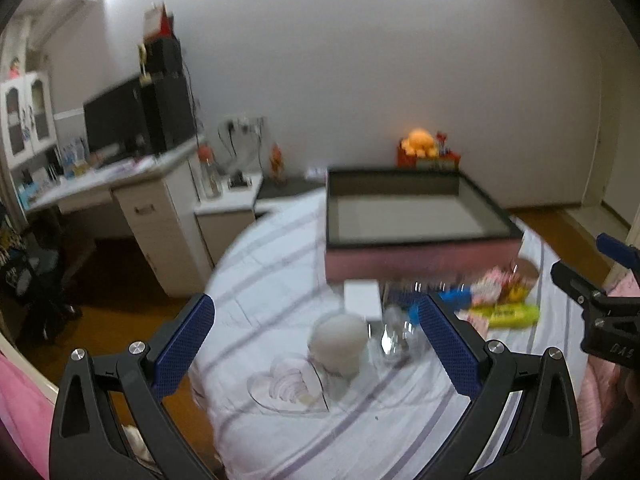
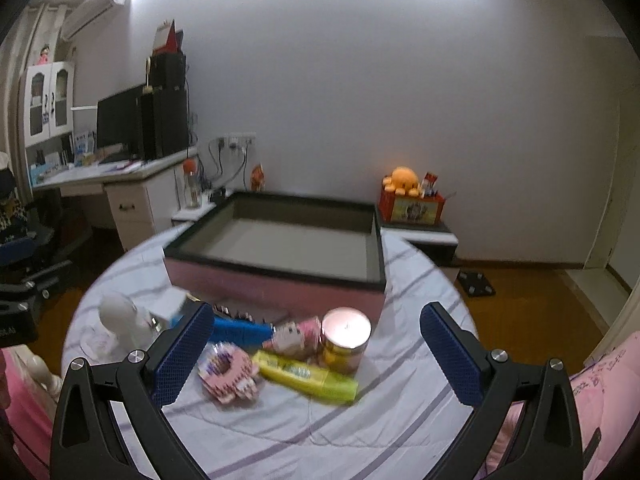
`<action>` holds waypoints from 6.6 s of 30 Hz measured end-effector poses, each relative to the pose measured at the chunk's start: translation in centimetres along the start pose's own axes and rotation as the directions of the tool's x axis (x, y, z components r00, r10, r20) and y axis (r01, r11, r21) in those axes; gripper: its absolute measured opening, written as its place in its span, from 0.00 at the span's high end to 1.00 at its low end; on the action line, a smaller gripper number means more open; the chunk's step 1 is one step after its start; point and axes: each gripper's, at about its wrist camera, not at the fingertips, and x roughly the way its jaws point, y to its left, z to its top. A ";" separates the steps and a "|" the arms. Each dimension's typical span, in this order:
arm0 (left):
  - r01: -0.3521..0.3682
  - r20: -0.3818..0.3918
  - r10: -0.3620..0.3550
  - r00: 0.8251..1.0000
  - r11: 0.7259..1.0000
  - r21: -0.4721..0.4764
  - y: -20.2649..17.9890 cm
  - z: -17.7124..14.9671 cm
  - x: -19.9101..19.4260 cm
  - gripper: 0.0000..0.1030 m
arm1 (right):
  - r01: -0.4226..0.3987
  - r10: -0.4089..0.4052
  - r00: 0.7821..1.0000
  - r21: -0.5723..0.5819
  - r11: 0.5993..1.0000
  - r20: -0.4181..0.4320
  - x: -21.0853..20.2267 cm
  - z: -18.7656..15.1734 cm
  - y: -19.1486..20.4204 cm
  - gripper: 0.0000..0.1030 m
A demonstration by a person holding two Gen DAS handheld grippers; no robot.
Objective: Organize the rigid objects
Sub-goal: 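Move both tools toward the white ball and rose-gold jar on the table, then grasp the white ball with the left gripper while the right gripper grasps the rose-gold jar, then lower the white ball and rose-gold jar into the pink box and open both grippers, then withdraw both tools from the box back toward the remaining objects, then grasp the pink block donut with the left gripper while the right gripper grasps the block figure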
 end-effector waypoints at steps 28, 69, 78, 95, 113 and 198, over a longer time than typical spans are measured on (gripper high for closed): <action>0.115 -0.243 -0.120 0.963 0.993 -0.034 -0.5 -2.9 8.9 0.53 | -0.027 0.037 0.987 0.071 0.997 -0.153 5.6 -3.6 -2.4 0.00; 0.345 -0.090 -0.338 0.937 0.935 0.079 -4.8 8.0 6.9 0.53 | -0.152 0.156 0.984 0.048 0.987 -0.087 8.5 4.3 -4.5 0.52; 0.332 -0.166 -0.323 0.932 0.943 0.028 -5.2 11.2 14.2 0.53 | -0.220 0.229 0.956 0.073 0.973 -0.181 15.4 7.1 -1.8 0.52; 0.279 -0.299 -0.259 0.918 0.960 0.023 -4.8 8.3 19.6 0.44 | -0.233 0.247 0.904 0.080 0.969 -0.349 20.9 4.9 0.9 0.51; 0.200 -0.014 -0.202 0.979 0.977 -0.072 0.8 7.9 6.0 0.00 | -0.218 0.232 0.963 0.112 0.970 -0.139 10.8 6.9 -1.8 0.21; 0.281 -0.329 -0.249 0.911 0.958 0.052 -12.6 -4.6 8.6 0.38 | -0.098 0.125 0.976 0.152 0.983 -0.178 5.7 -4.5 -9.0 0.00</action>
